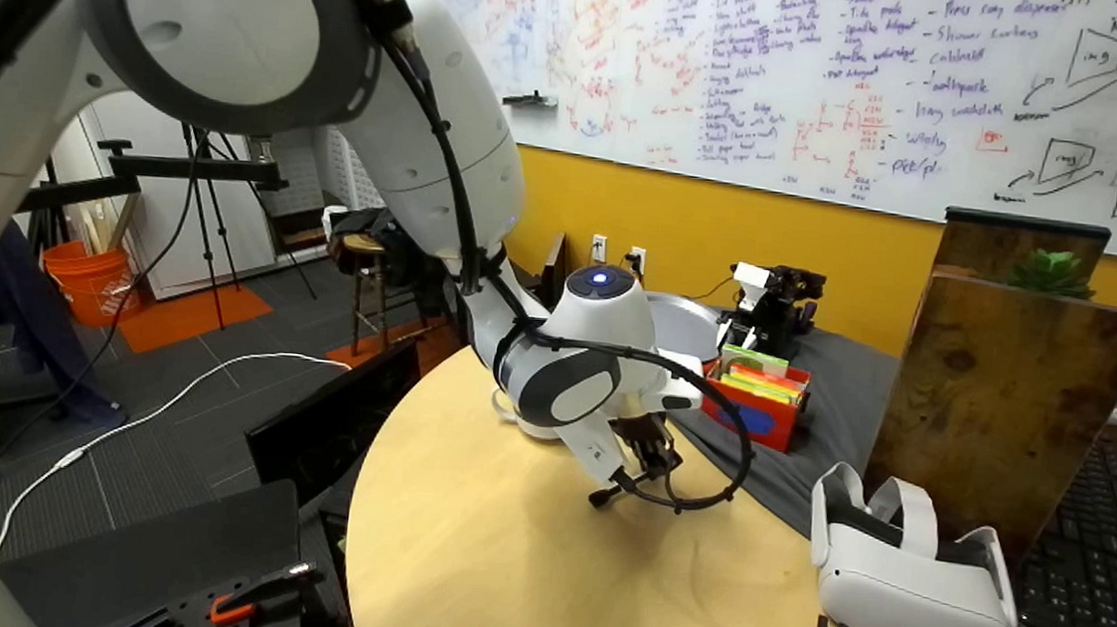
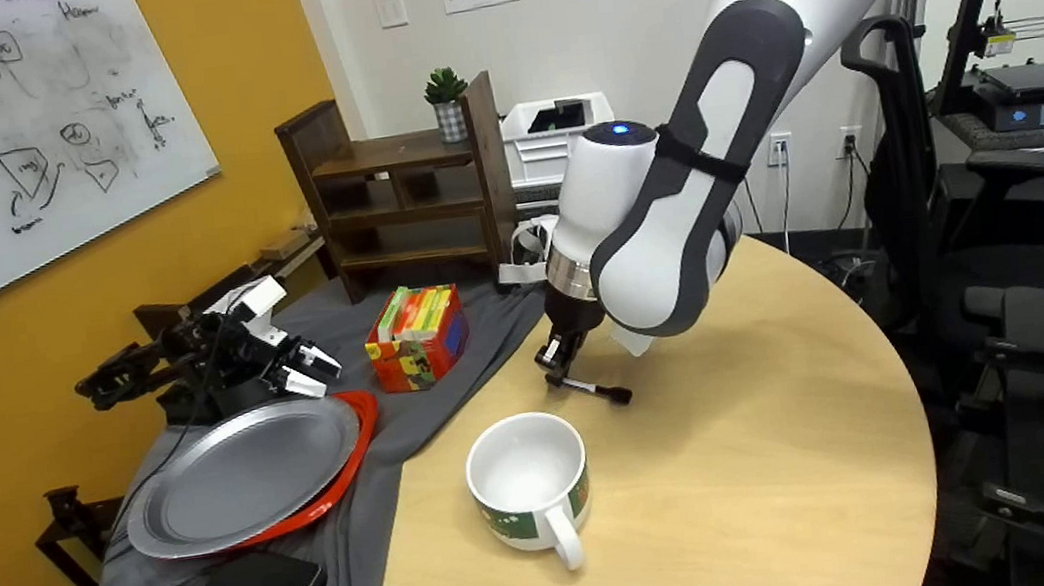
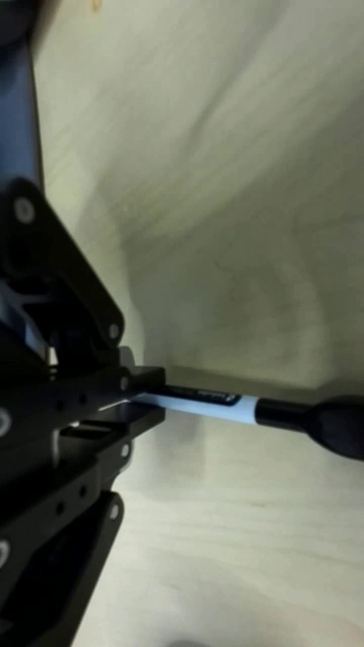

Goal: Pick up the the pen from the table and move it to the right.

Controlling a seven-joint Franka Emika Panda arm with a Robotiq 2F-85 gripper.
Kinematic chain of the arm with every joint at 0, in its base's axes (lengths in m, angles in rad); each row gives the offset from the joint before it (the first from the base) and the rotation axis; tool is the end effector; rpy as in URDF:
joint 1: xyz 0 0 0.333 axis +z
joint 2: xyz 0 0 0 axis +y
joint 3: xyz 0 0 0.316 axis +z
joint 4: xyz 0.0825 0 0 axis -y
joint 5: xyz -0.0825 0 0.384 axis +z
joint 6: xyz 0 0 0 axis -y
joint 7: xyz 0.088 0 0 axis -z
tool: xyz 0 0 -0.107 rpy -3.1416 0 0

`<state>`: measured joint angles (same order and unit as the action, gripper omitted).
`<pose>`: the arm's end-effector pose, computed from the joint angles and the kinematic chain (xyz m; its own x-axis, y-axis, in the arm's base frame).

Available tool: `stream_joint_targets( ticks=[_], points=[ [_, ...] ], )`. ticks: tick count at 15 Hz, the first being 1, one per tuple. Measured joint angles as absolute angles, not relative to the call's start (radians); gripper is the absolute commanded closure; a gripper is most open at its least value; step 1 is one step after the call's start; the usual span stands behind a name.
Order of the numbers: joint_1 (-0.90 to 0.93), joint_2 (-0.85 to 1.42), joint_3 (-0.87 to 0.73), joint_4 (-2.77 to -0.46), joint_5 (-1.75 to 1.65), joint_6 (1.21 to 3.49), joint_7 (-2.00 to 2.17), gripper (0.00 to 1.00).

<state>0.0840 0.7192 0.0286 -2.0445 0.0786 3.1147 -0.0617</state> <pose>0.6047 0.0614 0.1196 0.9360 0.0757 0.3436 0.0902 -0.9956 -0.0266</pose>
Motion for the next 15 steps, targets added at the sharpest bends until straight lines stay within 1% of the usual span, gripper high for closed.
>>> stream_joint_targets(
  ticks=[4, 7, 12, 15],
  points=[
    [0.149, 0.681, -0.081, -2.067, 0.072, 3.115, -0.031, 0.97],
    [0.165, 0.647, -0.122, -2.091, 0.043, 3.115, -0.031, 0.97],
    [0.142, 0.599, -0.120, -2.138, -0.030, 3.108, -0.042, 0.97],
    [0.081, 0.570, -0.065, -2.163, -0.074, 3.067, -0.103, 0.97]
  ],
)
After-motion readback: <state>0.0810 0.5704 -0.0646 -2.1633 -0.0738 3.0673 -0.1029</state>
